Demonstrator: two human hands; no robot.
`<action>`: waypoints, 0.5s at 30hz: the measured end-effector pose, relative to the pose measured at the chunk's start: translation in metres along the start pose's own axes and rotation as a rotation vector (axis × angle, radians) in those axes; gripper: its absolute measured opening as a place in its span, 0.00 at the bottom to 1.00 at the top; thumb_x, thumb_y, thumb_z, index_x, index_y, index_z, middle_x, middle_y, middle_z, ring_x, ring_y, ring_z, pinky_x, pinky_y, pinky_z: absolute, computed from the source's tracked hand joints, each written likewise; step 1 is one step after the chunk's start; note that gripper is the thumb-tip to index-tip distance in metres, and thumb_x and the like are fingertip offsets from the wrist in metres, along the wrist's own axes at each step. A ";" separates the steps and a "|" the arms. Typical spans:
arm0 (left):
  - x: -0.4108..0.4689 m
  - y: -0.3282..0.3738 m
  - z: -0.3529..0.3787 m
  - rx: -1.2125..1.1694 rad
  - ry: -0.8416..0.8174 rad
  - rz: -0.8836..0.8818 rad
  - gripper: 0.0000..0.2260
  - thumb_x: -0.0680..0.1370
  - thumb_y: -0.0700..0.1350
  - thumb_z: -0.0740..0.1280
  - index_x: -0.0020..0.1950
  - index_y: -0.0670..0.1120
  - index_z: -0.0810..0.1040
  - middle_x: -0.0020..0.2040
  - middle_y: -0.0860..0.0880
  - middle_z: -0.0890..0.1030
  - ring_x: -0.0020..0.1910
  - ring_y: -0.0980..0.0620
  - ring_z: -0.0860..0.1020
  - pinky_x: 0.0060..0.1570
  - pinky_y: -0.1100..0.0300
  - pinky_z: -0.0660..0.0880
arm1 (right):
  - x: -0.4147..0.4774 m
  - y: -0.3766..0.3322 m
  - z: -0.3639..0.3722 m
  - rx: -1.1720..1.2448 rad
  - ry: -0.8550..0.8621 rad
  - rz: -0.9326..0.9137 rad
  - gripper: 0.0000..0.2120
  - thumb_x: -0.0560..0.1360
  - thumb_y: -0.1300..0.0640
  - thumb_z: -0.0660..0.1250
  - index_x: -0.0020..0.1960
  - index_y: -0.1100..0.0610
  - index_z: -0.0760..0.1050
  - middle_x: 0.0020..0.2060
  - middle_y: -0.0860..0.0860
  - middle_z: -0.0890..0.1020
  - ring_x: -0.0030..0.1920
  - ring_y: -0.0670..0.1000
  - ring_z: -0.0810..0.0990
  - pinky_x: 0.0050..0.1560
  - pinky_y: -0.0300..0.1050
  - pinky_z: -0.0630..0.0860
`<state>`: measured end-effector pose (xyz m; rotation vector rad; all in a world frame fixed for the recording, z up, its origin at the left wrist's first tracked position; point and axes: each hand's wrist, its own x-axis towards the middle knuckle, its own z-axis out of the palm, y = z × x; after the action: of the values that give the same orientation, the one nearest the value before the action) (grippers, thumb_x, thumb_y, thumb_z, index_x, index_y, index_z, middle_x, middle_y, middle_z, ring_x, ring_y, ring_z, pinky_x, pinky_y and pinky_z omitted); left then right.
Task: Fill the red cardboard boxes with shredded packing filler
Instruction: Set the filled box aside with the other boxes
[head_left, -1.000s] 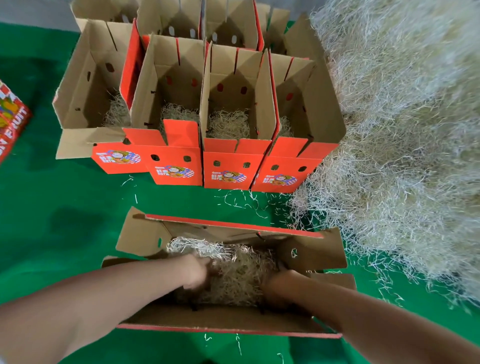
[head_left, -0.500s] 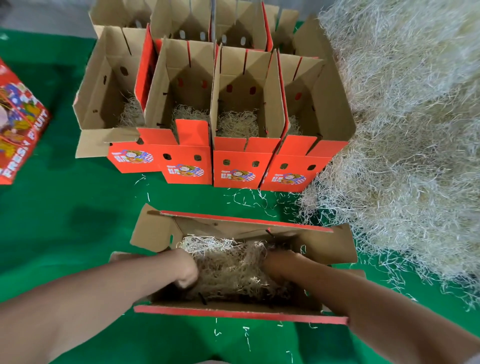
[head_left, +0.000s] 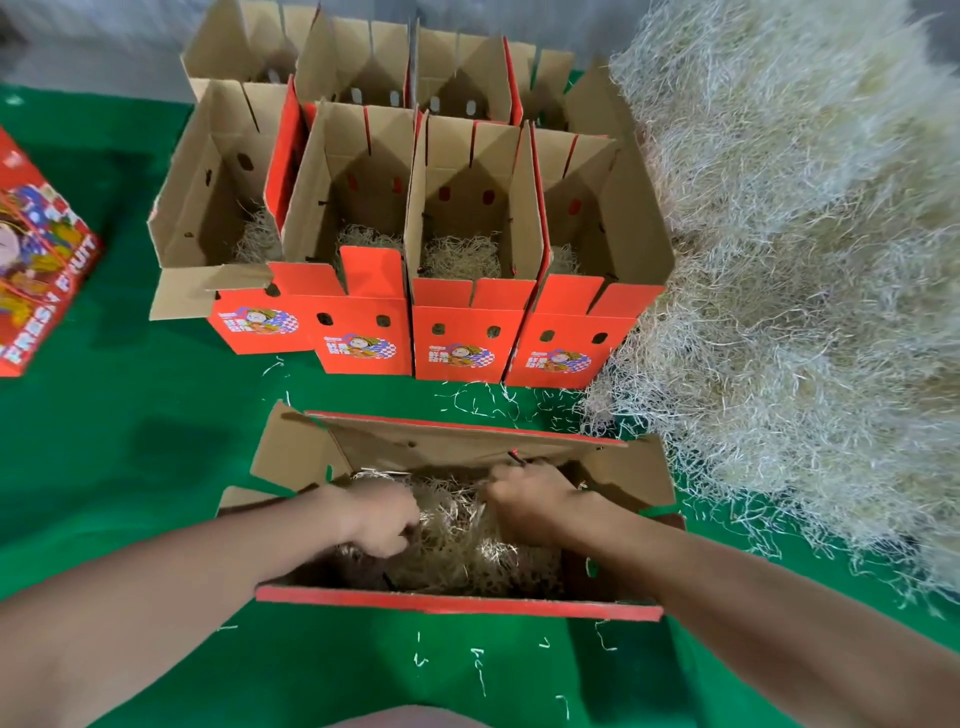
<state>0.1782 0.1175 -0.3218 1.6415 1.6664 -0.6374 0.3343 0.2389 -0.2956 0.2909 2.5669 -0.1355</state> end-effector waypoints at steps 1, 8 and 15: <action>-0.002 0.001 -0.004 -0.017 0.049 -0.015 0.13 0.78 0.48 0.60 0.54 0.39 0.76 0.50 0.42 0.76 0.49 0.44 0.76 0.45 0.55 0.73 | -0.006 -0.001 -0.008 -0.005 0.107 0.003 0.13 0.76 0.60 0.60 0.60 0.57 0.72 0.55 0.56 0.77 0.53 0.57 0.78 0.50 0.52 0.77; -0.050 -0.001 -0.029 -0.290 0.169 -0.075 0.17 0.77 0.55 0.63 0.54 0.42 0.77 0.52 0.45 0.80 0.48 0.50 0.77 0.42 0.59 0.70 | -0.061 0.006 -0.050 0.055 1.033 -0.045 0.15 0.63 0.68 0.73 0.48 0.61 0.76 0.44 0.57 0.77 0.43 0.58 0.75 0.41 0.51 0.73; -0.115 0.011 -0.045 -0.611 0.083 0.014 0.14 0.77 0.52 0.62 0.31 0.54 0.76 0.29 0.54 0.74 0.31 0.52 0.72 0.32 0.61 0.71 | -0.054 0.040 -0.078 0.140 0.332 0.171 0.11 0.77 0.53 0.59 0.55 0.57 0.74 0.52 0.56 0.79 0.56 0.57 0.77 0.51 0.49 0.73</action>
<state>0.1768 0.0783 -0.2043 1.2399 1.6863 -0.0307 0.3487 0.2806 -0.2020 0.6305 2.8488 -0.2192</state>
